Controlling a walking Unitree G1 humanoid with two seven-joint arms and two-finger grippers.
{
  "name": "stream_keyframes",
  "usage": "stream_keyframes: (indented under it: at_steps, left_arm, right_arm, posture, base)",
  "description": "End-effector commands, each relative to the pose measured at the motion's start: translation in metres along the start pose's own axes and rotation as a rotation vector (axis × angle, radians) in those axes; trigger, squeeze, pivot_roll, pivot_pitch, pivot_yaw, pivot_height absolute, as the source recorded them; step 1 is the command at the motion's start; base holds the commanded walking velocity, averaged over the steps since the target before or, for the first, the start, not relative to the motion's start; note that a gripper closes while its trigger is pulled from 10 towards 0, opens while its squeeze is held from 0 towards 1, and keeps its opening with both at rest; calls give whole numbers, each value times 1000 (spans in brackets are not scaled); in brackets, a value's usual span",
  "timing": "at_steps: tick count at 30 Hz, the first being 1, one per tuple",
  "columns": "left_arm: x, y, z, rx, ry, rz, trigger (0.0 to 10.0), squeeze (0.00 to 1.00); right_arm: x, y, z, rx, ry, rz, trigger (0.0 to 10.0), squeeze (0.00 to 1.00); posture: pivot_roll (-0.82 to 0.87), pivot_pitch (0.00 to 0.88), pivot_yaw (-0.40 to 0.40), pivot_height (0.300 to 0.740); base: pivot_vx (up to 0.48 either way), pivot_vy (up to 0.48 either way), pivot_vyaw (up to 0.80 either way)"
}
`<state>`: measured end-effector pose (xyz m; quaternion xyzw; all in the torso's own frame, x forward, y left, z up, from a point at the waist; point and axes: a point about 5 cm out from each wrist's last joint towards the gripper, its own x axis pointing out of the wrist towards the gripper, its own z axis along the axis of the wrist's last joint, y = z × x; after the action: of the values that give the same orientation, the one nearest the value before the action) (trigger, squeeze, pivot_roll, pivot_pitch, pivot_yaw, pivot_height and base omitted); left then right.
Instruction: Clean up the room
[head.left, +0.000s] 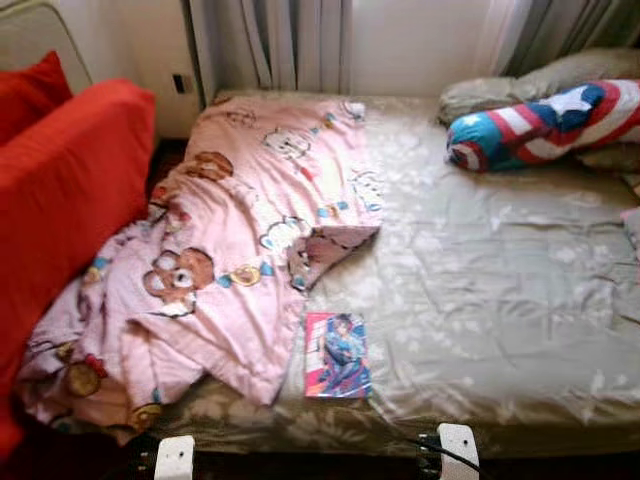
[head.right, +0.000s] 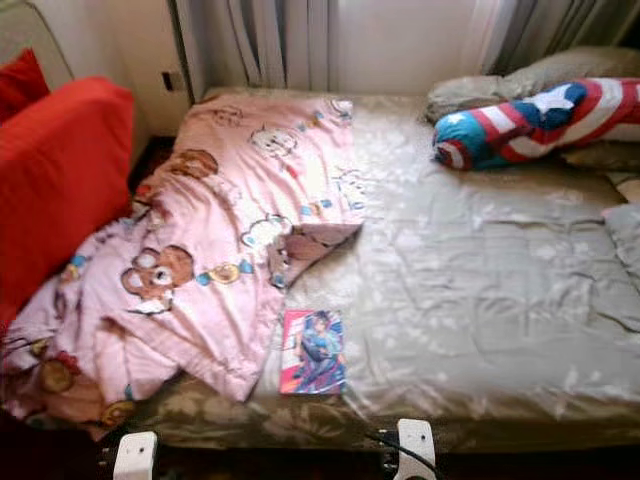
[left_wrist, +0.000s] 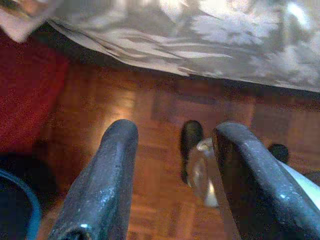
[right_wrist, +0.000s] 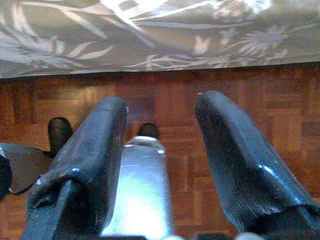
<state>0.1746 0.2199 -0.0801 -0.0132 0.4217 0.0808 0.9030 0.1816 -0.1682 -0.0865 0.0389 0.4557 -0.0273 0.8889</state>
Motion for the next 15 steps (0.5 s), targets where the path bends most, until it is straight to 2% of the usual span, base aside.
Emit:
stream_keyframes:
  at_steps: [1,3,15]
  left_arm:
    - [-2,-4,-9,-7,33,-5,10000,0]
    - [-2,-4,-9,-10,30,-4,10000,0]
    - [-2,-5,-8,-20,16,-13,10000,0]
  right_arm:
    - [-2,-10,-7,0,21,-27,10000,0]
    - [-2,-10,-8,1,22,-26,10000,0]
    - [-2,-10,-7,-2,19,-24,10000,0]
  posture:
    - [70,109,-40,740]
    - [70,109,-40,740]
    - [73,113,-42,740]
  base:
    - [0,349,0]
    - [0,277,0]
    - [0,0,0]
